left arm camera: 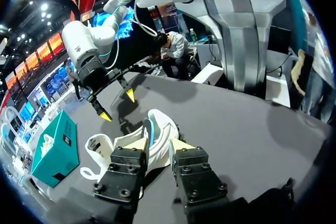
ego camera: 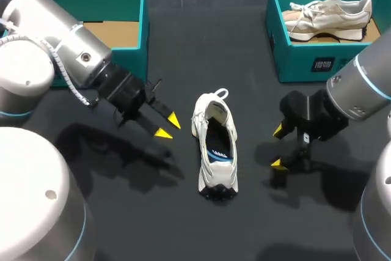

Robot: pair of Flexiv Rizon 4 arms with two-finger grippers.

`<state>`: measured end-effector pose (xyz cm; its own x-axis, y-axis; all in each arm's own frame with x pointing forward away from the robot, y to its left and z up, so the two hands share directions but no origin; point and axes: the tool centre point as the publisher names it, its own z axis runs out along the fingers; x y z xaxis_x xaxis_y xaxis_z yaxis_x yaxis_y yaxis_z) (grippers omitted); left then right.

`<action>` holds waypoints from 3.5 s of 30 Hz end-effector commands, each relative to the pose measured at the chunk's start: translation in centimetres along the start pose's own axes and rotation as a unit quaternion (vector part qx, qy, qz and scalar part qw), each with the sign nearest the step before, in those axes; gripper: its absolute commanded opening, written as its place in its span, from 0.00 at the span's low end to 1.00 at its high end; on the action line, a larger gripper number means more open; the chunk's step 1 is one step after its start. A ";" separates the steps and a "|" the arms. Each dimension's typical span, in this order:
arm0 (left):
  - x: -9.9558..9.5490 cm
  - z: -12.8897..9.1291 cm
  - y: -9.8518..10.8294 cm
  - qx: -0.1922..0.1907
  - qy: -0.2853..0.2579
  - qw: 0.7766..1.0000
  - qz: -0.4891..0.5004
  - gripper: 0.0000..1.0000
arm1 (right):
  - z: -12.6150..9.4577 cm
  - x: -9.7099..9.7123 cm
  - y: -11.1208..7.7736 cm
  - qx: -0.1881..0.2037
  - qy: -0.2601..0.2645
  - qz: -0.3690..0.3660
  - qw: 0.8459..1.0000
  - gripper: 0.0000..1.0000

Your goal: Take the shoe out of the shoebox, open the shoe tongue, remove and reinsert the insole, then place the shoe into the shoebox

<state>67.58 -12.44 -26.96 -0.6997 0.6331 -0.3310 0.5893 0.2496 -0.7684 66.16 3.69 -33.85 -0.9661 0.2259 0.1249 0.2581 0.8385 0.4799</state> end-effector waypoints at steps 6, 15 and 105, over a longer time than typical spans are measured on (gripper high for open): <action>0.3 -3.3 -1.2 -0.039 0.102 0.993 0.036 0.00 | -4.6 0.1 -4.0 -0.008 -0.035 0.014 0.999 1.00; 0.8 -3.7 -1.9 -0.051 0.181 0.977 0.098 0.00 | -4.8 0.0 -4.8 0.003 -0.028 0.034 0.999 1.00; -2.2 11.6 2.3 -0.198 0.401 0.851 0.275 0.00 | -4.8 0.0 -4.8 0.003 -0.028 0.034 0.999 1.00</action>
<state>66.36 -22.06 -34.55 0.1326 0.9909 0.0236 0.9344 -0.1170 -0.3364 65.17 -2.70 -32.09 -0.9447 0.3078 0.1127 0.3238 0.8222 0.4681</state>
